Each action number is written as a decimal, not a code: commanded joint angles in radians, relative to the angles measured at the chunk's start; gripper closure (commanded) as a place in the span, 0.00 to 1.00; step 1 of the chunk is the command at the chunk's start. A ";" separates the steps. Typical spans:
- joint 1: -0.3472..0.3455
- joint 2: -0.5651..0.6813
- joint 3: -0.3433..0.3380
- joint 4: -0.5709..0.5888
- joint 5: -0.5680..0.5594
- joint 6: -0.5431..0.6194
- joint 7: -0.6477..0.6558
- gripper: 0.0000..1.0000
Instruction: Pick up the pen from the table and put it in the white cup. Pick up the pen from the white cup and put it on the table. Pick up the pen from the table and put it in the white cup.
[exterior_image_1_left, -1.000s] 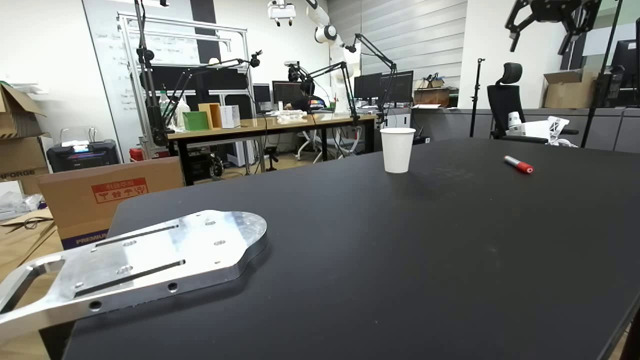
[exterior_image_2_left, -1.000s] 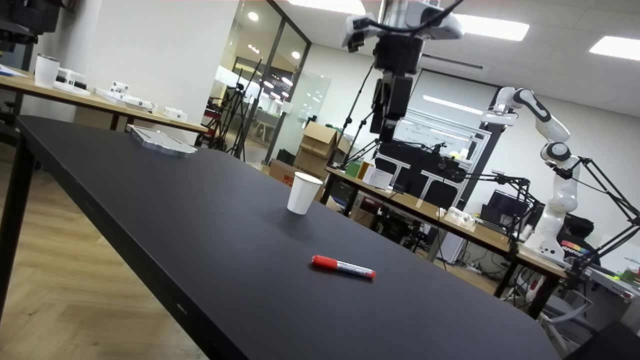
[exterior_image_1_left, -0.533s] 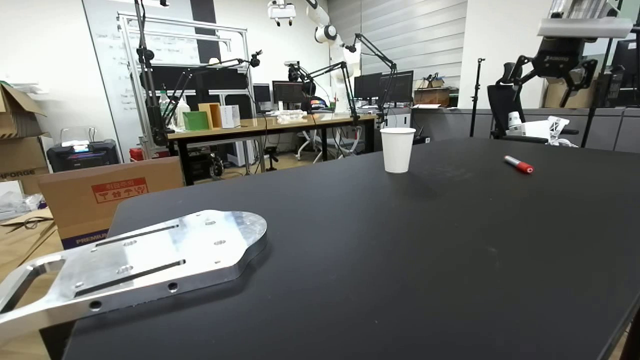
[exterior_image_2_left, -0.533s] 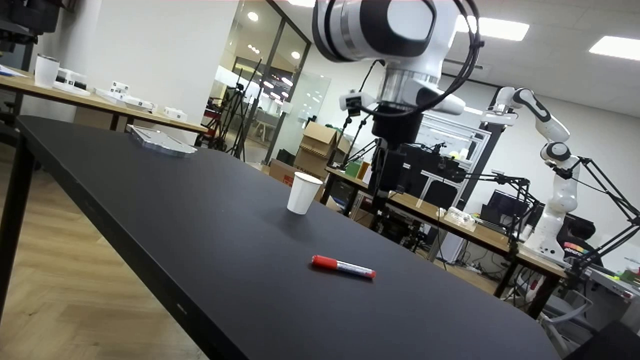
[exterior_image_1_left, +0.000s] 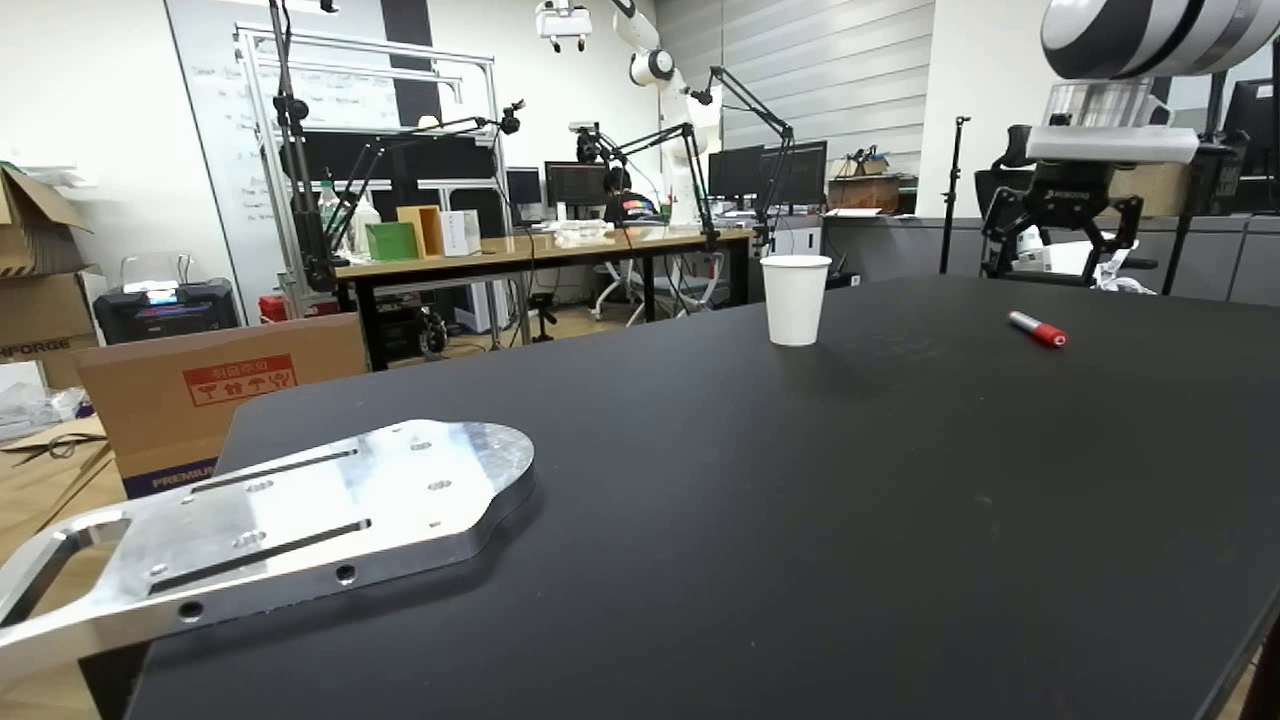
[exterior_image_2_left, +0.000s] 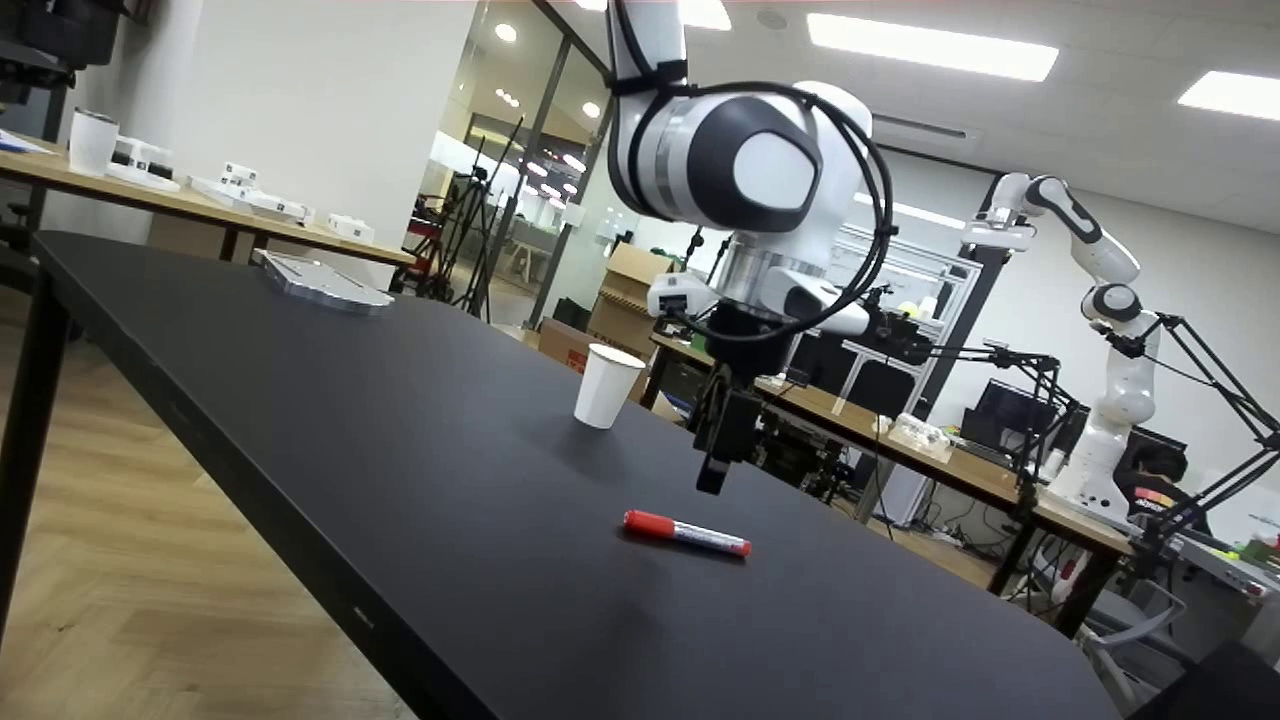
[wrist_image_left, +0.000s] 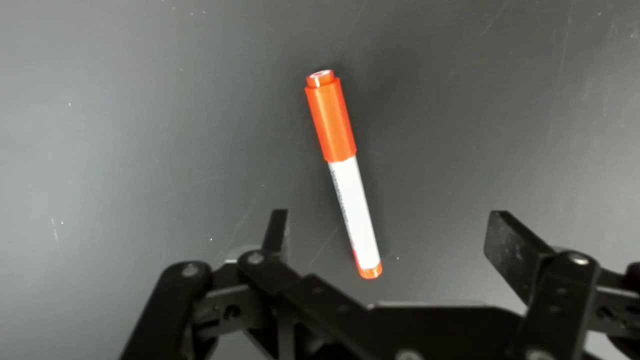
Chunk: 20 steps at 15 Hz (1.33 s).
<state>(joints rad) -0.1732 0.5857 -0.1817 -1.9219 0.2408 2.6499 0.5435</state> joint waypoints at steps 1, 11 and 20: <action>-0.002 0.077 0.005 0.087 0.027 -0.040 -0.024 0.00; -0.004 0.174 0.009 0.164 0.043 -0.100 -0.056 0.00; 0.018 0.221 -0.040 0.248 0.013 -0.206 -0.008 0.69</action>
<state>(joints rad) -0.1705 0.7729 -0.1966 -1.7406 0.2664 2.4976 0.4949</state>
